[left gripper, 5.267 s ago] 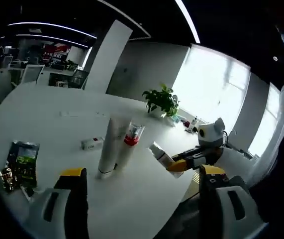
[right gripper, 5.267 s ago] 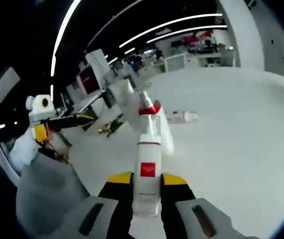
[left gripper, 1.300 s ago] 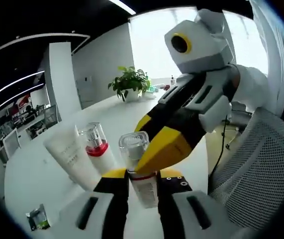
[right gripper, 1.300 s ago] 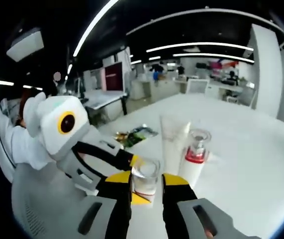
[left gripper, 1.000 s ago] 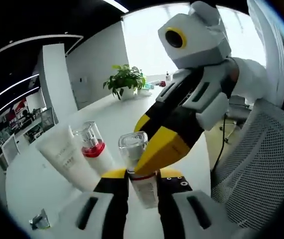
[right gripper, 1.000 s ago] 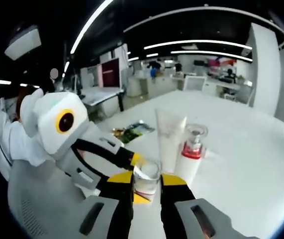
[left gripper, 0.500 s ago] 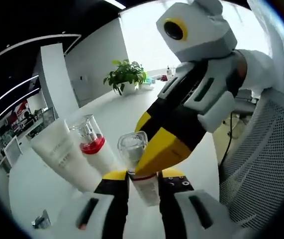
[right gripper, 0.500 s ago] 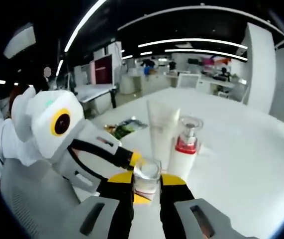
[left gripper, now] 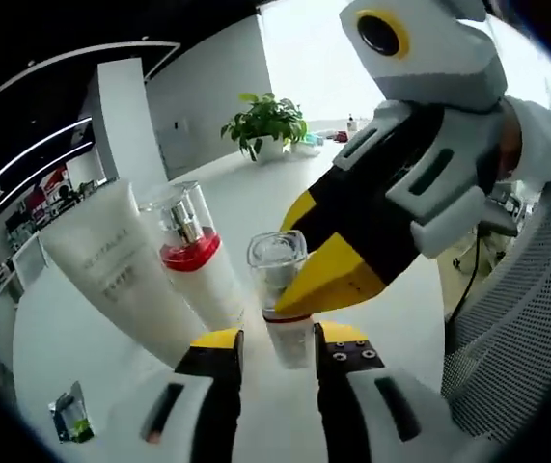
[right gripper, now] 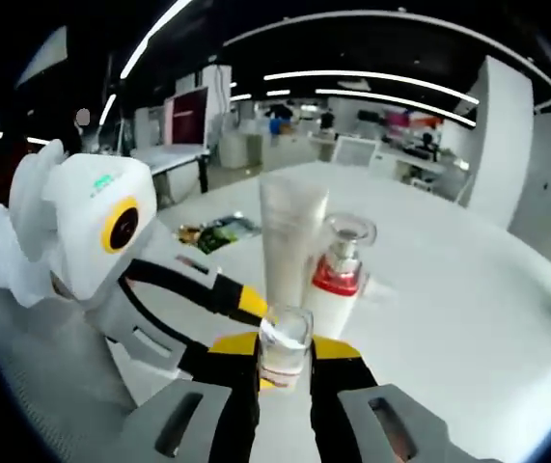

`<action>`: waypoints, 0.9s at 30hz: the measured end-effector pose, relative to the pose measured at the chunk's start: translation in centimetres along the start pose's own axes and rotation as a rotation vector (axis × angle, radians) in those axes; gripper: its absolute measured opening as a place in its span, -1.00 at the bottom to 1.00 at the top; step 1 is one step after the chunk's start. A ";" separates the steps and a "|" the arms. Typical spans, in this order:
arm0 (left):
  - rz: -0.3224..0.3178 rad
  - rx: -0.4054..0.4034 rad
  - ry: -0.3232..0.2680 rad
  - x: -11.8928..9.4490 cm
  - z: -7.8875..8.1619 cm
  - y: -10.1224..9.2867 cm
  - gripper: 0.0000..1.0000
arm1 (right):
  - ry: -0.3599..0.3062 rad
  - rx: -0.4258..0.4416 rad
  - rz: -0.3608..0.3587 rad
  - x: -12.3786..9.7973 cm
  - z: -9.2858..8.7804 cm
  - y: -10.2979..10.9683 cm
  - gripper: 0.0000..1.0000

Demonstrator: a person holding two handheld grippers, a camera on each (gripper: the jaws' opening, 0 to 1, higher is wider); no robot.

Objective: Arrange the skincare products in the storage area until every visible bottle or jar stands upright without overlapping.

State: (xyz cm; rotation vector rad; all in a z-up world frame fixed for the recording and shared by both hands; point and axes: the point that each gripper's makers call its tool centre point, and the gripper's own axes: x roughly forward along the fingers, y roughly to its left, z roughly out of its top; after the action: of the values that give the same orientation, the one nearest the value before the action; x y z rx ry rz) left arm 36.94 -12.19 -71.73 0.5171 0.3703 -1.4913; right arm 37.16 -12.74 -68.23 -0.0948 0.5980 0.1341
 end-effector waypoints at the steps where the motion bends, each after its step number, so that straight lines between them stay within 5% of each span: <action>1: 0.000 -0.007 -0.003 0.0 0.0 0.0 -0.55 | 0.000 0.002 0.001 0.0 0.0 0.0 -0.79; 8: 0.009 -0.024 0.020 0.6 -0.5 0.2 -0.76 | 0.003 -0.002 -0.029 0.6 -0.3 -0.9 -0.79; 11: -0.010 -0.051 0.031 0.6 -0.6 0.0 -1.00 | 0.000 0.013 -0.036 0.8 -0.5 -1.3 -0.79; 17: -0.061 -0.074 0.030 1.0 -0.4 -1.4 -1.00 | -0.008 0.043 -0.038 1.1 -0.7 -1.5 -0.79; 27: -0.037 -0.072 0.060 2.3 -1.2 -1.1 -0.98 | -0.004 0.003 -0.068 1.2 -0.6 -1.5 -0.78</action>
State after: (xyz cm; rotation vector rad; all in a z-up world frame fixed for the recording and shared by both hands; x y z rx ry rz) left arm 36.07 -13.44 -74.07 0.5001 0.4814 -1.4951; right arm 38.03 -14.22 -69.28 -0.1118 0.5899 0.0669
